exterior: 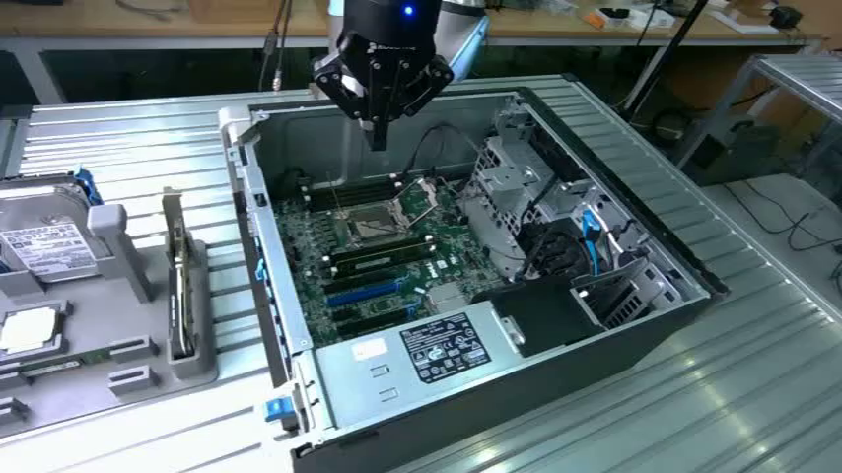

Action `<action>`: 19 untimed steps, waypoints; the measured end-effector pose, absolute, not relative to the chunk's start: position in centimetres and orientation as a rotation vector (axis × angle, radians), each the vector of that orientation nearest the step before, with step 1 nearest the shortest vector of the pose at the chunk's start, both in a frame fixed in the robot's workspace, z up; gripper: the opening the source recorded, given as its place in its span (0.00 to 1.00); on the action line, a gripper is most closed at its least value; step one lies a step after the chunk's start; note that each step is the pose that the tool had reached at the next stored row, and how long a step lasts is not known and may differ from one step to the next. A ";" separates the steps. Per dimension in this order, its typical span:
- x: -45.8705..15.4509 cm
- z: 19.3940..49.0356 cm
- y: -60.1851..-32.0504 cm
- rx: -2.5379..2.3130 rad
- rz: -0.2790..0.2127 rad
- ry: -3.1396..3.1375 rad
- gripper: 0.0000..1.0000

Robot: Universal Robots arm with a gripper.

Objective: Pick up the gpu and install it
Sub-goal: 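Reach for the gpu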

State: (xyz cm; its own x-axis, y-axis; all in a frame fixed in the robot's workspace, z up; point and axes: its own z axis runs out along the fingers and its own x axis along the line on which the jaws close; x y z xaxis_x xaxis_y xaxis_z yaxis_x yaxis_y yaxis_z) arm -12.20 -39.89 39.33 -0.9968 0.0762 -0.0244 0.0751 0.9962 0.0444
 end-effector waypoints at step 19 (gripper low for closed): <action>-13.6 39.3 -39.9 0.118 0.068 3.113 0.10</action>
